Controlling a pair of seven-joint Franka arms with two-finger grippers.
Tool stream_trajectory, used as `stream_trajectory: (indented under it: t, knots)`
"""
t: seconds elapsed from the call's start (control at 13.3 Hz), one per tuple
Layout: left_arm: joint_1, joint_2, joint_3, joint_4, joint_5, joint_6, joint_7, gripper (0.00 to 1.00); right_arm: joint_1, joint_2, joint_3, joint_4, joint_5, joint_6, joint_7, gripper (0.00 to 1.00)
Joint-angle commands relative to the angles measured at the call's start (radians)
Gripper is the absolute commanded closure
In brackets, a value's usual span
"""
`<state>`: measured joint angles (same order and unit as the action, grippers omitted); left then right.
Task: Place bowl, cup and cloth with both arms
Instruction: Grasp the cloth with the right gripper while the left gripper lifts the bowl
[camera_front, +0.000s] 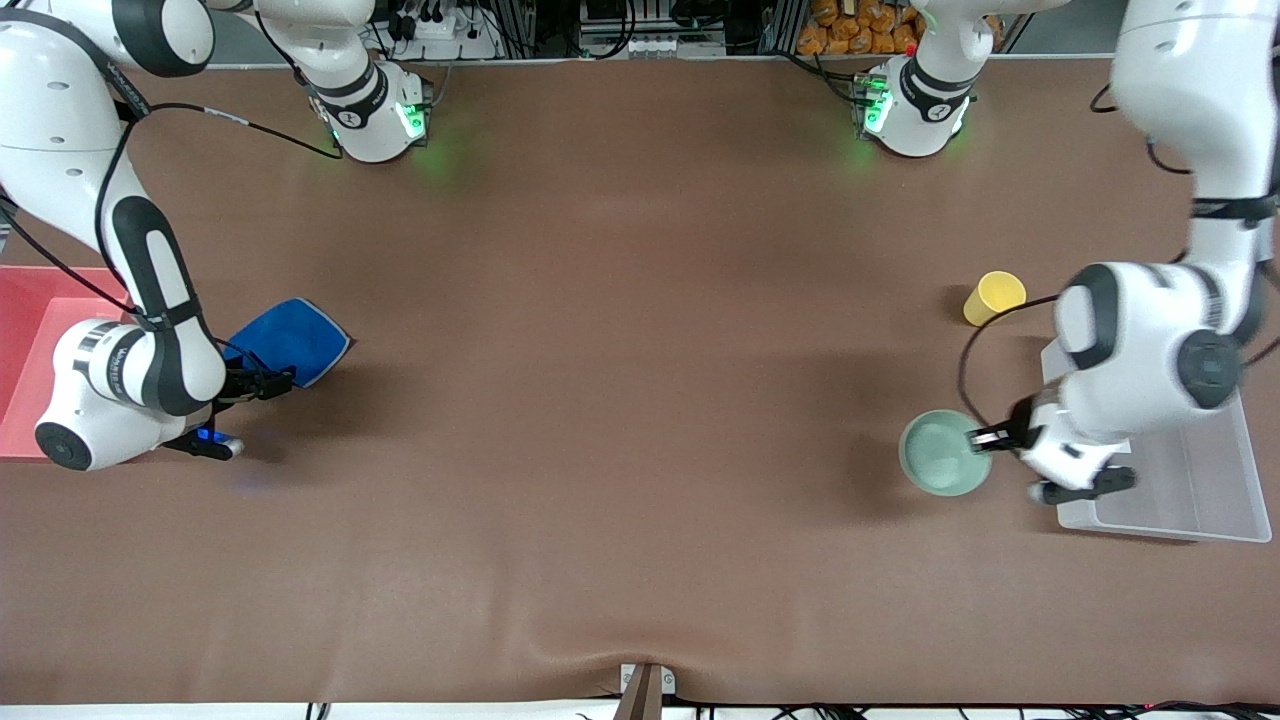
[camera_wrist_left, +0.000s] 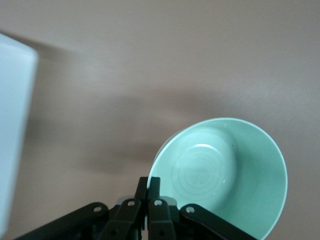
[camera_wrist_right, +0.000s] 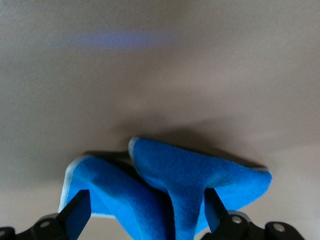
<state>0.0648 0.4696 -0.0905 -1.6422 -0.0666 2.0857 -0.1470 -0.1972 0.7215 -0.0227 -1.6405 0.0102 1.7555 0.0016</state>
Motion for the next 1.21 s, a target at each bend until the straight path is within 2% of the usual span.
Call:
stream_trajectory:
  t: [0.0,0.08,0.23,0.3,0.6,0.9,1.13]
  knots:
    - [0.102,-0.032,0.006,0.03,-0.004,-0.094,0.175,1.0,-0.008,0.001,0.004,-0.024,0.016,0.042,0.0,0.15]
    - [0.15,-0.042,0.014,0.028,-0.004,-0.125,0.269,1.0,-0.008,0.001,0.004,-0.024,0.016,0.042,0.0,0.46]
    - [0.24,-0.046,0.031,0.024,-0.002,-0.159,0.451,1.0,-0.008,0.001,0.004,-0.024,0.016,0.044,0.006,0.85]
    - [0.275,-0.04,0.035,0.021,0.002,-0.159,0.525,1.0,-0.01,-0.001,0.006,-0.022,0.017,0.044,0.011,0.99]
    - [0.418,-0.016,0.035,0.012,0.068,-0.124,0.742,1.0,-0.011,-0.023,0.006,-0.015,0.021,0.033,0.012,1.0]
    - [0.468,0.001,0.034,-0.097,0.067,0.048,0.816,1.0,-0.007,-0.112,0.006,-0.009,0.019,0.0,0.009,1.0]
    - [0.486,0.026,0.032,-0.134,0.048,0.132,0.837,1.0,-0.001,-0.157,0.006,0.04,0.013,-0.074,0.0,1.0]
